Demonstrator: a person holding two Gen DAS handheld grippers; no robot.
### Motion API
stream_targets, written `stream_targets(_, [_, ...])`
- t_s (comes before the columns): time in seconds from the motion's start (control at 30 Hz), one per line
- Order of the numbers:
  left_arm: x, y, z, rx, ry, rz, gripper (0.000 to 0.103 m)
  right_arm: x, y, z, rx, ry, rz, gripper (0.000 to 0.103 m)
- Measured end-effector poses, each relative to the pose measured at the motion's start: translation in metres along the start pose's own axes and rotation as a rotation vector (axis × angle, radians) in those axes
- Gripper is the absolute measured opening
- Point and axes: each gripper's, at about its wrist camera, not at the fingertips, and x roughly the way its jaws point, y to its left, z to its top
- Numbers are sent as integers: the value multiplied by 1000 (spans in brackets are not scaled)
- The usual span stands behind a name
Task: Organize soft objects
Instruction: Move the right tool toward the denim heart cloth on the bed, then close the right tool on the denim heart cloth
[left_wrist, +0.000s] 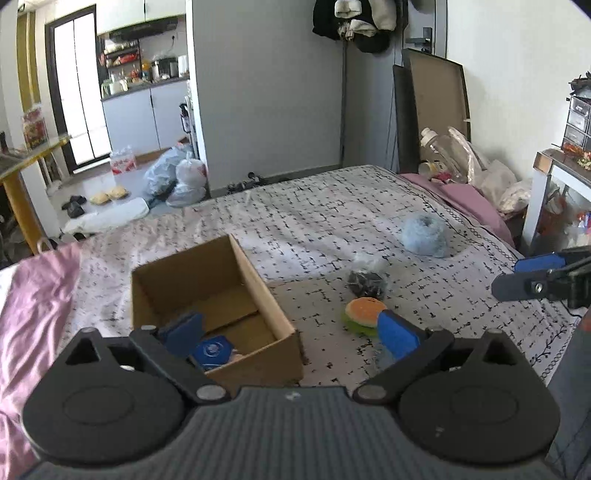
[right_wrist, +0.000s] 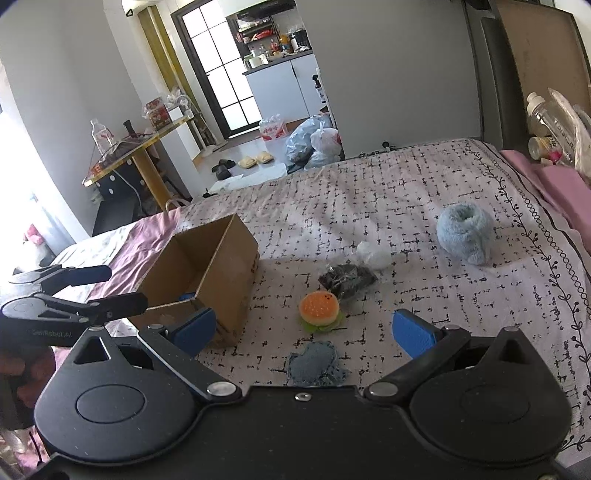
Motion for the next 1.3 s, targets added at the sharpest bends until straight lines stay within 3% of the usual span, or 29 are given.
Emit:
stream_targets(0.2, [11, -11, 0, 18, -15, -42, 97, 14, -8, -7, 23, 45, -8, 96])
stream_targets(0.3, [20, -15, -1, 18, -3, -68, 86, 24, -9, -12, 35, 77, -9, 91])
stream_targets(0.47, [38, -18, -11, -28, 50, -104, 56, 49, -11, -23, 55, 139, -25, 78])
stream_targets(0.73, [60, -24, -29, -28, 102, -136, 47, 79, -15, -36, 74, 205, -24, 73])
stream_targets(1.0, [82, -22, -35, -55, 145, -130, 44, 108, -10, -38, 56, 242, -25, 72])
stream_targets(1.3, [96, -23, -33, -74, 161, -168, 56, 141, -15, -51, 47, 281, -31, 71])
